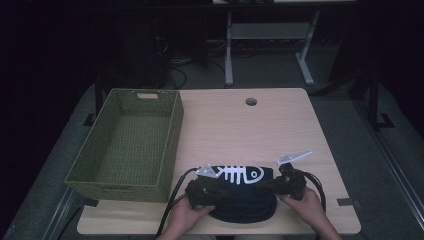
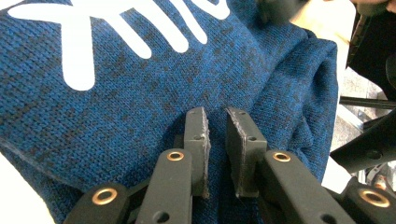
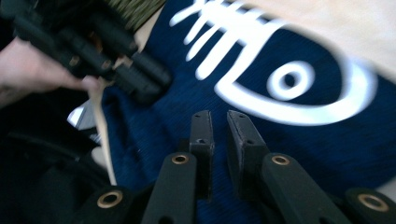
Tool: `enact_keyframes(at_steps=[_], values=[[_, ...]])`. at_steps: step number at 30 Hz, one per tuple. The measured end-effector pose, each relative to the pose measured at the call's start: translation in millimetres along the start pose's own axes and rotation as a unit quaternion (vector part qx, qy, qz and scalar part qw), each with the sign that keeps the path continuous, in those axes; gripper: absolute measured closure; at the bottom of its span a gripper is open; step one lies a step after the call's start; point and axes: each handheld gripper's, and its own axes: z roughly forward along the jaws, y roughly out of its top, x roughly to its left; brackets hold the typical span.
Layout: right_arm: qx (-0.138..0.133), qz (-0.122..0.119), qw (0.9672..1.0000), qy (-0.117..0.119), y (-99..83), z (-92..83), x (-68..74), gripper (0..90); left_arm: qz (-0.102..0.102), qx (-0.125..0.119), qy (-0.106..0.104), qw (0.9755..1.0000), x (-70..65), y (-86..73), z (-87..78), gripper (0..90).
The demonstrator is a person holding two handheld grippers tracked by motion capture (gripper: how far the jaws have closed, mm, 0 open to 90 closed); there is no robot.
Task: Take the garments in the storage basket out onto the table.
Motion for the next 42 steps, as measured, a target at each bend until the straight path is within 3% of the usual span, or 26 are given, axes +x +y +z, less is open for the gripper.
enact_keyframes(at_steps=[3,10,12,19,22,26,33,37,39,42], values=[[0.021,-0.003,0.9997,0.006,-10.3,8.5,5.8,80.2,-0.001,-0.001,0.000,1.0000,-0.3,0.0,0.1,78.2],[0.030,-0.005,0.9995,-0.003,-18.4,15.0,4.3,82.1,-0.013,-0.007,-0.010,0.9998,-1.5,2.6,-4.3,73.1],[0.031,-0.008,0.9995,-0.006,-18.5,15.5,4.3,82.5,-0.005,-0.012,-0.003,0.9999,-3.0,6.9,-10.0,73.0],[0.035,-0.015,0.9992,-0.012,-18.1,16.3,4.7,83.2,-0.021,-0.068,0.021,0.9972,8.8,28.6,-26.9,71.9],[0.035,-0.017,0.9992,-0.010,-18.0,16.4,4.2,83.7,-0.033,-0.067,0.033,0.9967,19.1,32.8,-21.7,71.5],[0.034,-0.020,0.9991,-0.012,-18.3,16.4,3.9,84.1,-0.058,-0.040,0.038,0.9968,34.7,32.0,-5.7,71.2],[0.033,-0.017,0.9992,-0.013,-19.1,16.4,4.0,84.4,-0.073,-0.033,0.034,0.9962,43.2,30.0,2.6,72.7],[0.031,-0.017,0.9993,-0.015,-19.6,16.4,4.4,84.4,-0.070,-0.051,0.031,0.9958,39.5,33.9,-4.5,69.7],[0.030,-0.017,0.9993,-0.014,-20.1,16.4,4.4,84.4,-0.072,-0.068,0.036,0.9944,38.5,34.8,-8.5,69.4],[0.031,-0.016,0.9993,-0.014,-19.9,16.4,4.4,84.4,-0.081,-0.075,0.049,0.9927,44.1,33.8,-9.7,68.5]])
